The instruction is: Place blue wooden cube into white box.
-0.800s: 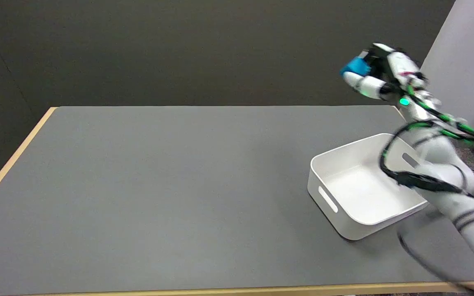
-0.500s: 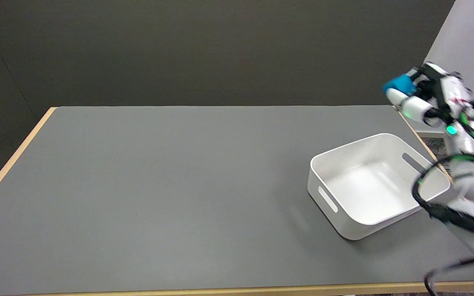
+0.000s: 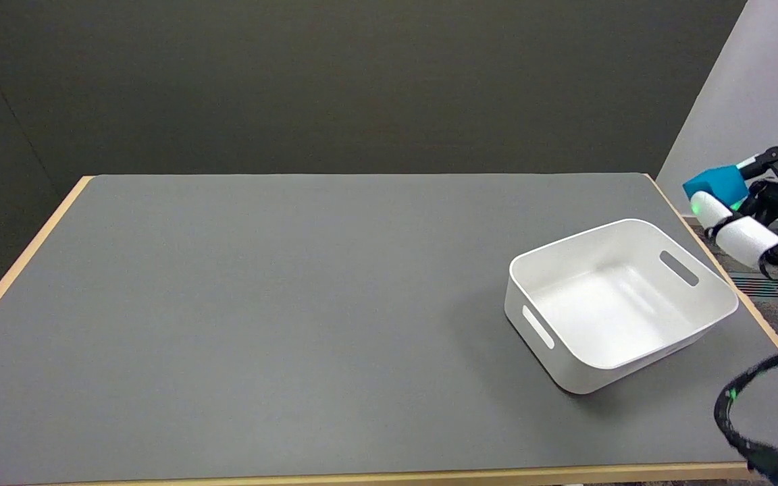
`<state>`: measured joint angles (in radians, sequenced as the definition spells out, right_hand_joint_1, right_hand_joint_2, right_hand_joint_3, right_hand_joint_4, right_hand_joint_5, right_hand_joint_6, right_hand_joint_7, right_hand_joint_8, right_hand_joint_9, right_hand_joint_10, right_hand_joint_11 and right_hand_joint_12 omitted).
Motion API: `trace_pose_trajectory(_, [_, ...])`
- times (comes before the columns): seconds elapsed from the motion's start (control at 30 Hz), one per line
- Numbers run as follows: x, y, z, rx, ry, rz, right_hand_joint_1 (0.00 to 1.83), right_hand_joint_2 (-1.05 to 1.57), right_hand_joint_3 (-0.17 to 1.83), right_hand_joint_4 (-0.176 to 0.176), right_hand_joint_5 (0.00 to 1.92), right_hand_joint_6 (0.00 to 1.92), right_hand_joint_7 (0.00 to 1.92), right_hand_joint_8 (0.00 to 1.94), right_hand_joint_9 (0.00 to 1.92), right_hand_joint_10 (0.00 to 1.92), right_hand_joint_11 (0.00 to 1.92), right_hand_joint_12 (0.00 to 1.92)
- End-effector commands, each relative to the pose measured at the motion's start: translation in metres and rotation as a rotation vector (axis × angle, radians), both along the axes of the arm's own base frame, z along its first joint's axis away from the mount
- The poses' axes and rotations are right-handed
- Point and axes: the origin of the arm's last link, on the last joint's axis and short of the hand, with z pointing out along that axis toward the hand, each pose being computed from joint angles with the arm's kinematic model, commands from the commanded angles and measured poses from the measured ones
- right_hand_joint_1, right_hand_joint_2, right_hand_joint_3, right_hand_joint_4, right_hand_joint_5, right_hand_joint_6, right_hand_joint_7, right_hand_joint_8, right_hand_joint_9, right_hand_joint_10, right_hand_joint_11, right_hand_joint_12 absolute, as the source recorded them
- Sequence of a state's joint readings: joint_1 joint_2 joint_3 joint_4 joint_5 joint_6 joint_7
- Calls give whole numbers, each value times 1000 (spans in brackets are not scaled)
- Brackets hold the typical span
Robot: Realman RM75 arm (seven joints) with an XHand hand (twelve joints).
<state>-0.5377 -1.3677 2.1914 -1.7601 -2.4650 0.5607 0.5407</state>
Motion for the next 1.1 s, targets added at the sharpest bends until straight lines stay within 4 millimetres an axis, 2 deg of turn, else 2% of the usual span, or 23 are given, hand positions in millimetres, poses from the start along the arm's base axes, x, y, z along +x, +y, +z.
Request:
trace_pose_trajectory(0.03, [-27, -4, -56, 198, -103, -73, 885, 973, 632, 176, 708, 1562, 943, 1625, 966, 1921, 630, 1788])
trace_pose_trajectory(0.2, [-47, -39, -65, 321, -113, -186, 887, 970, 633, 176, 711, 1557, 944, 1626, 970, 1921, 618, 1801])
trace_pose_trajectory(0.37, [-77, -50, -53, 310, -131, -315, 890, 966, 636, 176, 715, 1552, 946, 1634, 971, 1921, 616, 1809])
trace_pose_trajectory(0.63, [-92, -45, -44, 190, 48, -457, 891, 970, 624, 176, 716, 1545, 942, 1660, 968, 1921, 567, 1859])
trace_pose_trajectory(0.87, [-95, -23, -37, 100, -82, -373, 883, 979, 622, 176, 705, 1560, 931, 1668, 959, 1921, 554, 1842])
trace_pose_trajectory(0.93, [-96, -17, -35, 83, -130, -345, 879, 1009, 557, 176, 701, 1541, 911, 1490, 903, 1861, 479, 1813])
trace_pose_trajectory(0.97, [-96, -15, -34, 74, -149, -332, 811, 907, 664, 154, 592, 1275, 806, 1216, 796, 1622, 415, 1695])
trace_pose_trajectory(1.0, [-97, -14, -33, 70, -158, -326, 717, 755, 834, 123, 440, 911, 666, 892, 665, 1309, 351, 1539])
trace_pose_trajectory(1.03, [-97, -13, -33, 66, -166, -320, 640, 654, 940, 101, 328, 657, 539, 646, 547, 1066, 294, 1428])
trace_pose_trajectory(1.1, [-96, -13, -33, 63, -167, -314, 537, 611, 947, 85, 221, 487, 316, 398, 341, 800, 196, 1329])
